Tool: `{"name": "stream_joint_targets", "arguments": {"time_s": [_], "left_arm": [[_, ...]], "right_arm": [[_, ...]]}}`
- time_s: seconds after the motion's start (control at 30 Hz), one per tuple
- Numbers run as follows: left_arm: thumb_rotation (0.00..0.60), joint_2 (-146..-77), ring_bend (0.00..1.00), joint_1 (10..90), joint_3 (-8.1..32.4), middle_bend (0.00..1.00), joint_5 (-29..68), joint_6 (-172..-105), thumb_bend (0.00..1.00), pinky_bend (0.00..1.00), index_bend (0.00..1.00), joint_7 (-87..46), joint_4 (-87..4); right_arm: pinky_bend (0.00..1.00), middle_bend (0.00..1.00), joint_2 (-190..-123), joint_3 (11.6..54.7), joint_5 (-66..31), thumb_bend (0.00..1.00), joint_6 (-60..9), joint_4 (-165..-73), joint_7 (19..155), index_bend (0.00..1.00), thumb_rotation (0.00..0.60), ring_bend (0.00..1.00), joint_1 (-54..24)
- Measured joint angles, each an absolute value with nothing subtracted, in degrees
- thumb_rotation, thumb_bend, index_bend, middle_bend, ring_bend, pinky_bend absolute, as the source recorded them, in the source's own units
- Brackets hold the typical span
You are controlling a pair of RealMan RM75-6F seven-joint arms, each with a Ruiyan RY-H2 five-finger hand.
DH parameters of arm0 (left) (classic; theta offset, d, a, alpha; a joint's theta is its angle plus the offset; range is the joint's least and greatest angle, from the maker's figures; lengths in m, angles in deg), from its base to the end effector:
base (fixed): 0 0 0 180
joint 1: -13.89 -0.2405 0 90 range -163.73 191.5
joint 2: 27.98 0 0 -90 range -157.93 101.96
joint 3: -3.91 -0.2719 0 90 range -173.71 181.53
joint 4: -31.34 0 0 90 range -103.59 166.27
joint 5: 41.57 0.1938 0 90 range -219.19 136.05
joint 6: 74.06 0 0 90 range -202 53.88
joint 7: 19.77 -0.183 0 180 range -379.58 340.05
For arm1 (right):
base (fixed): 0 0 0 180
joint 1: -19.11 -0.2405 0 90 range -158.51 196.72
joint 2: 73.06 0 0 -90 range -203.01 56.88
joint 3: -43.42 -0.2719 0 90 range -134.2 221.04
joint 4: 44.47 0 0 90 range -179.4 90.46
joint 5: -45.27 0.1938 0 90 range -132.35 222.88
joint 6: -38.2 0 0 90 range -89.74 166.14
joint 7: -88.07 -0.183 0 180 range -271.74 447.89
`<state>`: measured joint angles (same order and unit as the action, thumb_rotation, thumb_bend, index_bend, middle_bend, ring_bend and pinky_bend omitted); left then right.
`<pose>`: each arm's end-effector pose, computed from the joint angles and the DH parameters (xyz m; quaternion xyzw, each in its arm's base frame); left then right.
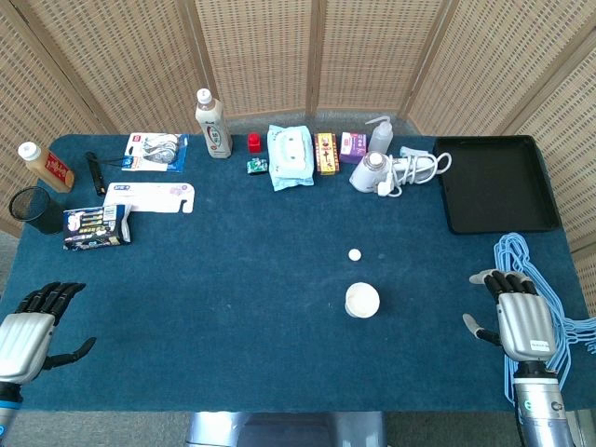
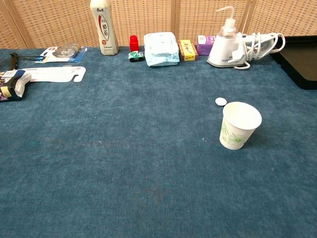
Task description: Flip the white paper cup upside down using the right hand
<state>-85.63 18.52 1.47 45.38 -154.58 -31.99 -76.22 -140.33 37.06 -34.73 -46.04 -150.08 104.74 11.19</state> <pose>-0.2854 0.1945 0.1656 -0.6491 -0.4113 -0.3225 0.5526 -0.2696 -0.2412 0.1585 0.5813 -0.3882 0.3949 0.5962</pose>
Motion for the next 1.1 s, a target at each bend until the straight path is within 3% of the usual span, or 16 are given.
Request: {"name": "stream_joint_targets", "arguments": {"time_s": [0.63,1.1], "left_arm": [[0.329,-85.62,0.12,20.22,2.61,0.18,45.62,-153.63,0.25,0.16,0.12,-35.21,-78.71],[0.339,-86.92,0.12,23.21,4.10,0.18,41.78,-149.49,0.25,0.16,0.12,-38.36,-79.66]], "right_arm": [[0.20,0.31,-138.98,37.34,-36.29,0.27,-43.02,-150.14,100.91,0.32,0.568,0.27,9.86],[0.19,0.30,-139.60,36.45,-35.35,0.27,-28.40,-152.91,92.12,0.32,0.567,0.27,1.42]]}}
